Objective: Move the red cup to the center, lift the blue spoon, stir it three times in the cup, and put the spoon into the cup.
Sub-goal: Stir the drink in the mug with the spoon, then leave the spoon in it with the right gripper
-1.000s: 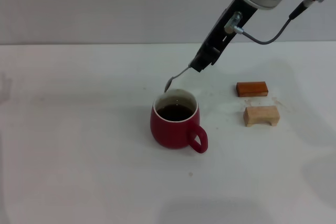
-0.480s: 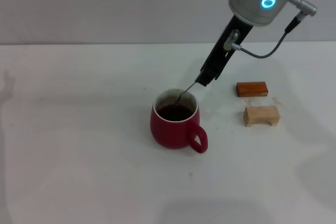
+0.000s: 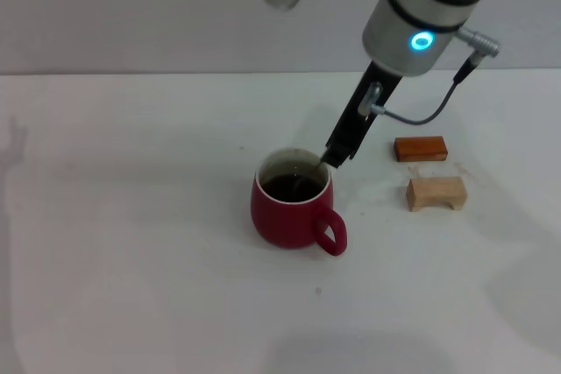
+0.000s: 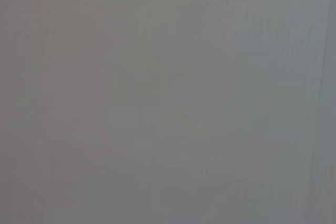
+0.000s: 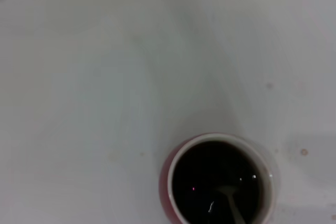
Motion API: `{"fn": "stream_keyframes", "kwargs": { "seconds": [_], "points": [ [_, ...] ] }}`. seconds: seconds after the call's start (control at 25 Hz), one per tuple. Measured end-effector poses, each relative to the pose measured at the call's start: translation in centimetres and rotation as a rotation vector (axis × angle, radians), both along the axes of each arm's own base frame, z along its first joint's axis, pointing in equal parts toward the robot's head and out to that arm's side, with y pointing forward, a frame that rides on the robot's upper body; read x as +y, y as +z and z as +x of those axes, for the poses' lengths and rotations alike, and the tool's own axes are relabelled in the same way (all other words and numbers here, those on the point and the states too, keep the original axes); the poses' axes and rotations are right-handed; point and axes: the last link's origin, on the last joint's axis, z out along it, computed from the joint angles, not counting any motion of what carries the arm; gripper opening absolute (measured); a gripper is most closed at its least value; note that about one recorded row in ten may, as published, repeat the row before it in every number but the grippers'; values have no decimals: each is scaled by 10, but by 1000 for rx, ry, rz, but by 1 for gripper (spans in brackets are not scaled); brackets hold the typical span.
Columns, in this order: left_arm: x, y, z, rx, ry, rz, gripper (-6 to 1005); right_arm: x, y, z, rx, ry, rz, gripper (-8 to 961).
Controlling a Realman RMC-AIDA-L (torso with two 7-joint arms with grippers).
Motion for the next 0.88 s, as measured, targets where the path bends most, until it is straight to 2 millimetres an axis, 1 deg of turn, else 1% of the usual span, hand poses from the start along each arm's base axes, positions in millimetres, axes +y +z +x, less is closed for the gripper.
{"fn": "stream_keyframes", "kwargs": {
  "seconds": [0.16,0.28,0.64,0.88],
  "points": [
    [1,0,1,-4,-4,0,862,-1,-8,3,-8,-1,-14,180],
    [1,0,1,-5,-4,0,862,-2,-9,3,-8,0,-17,181],
    [2,-1,2,-5,-6,-1,862,-7,-15,-1,-11,13,-51,183],
    [2,-1,2,-6,-7,0,862,-3,-19,-7,14,40,-24,184]
  ]
}}
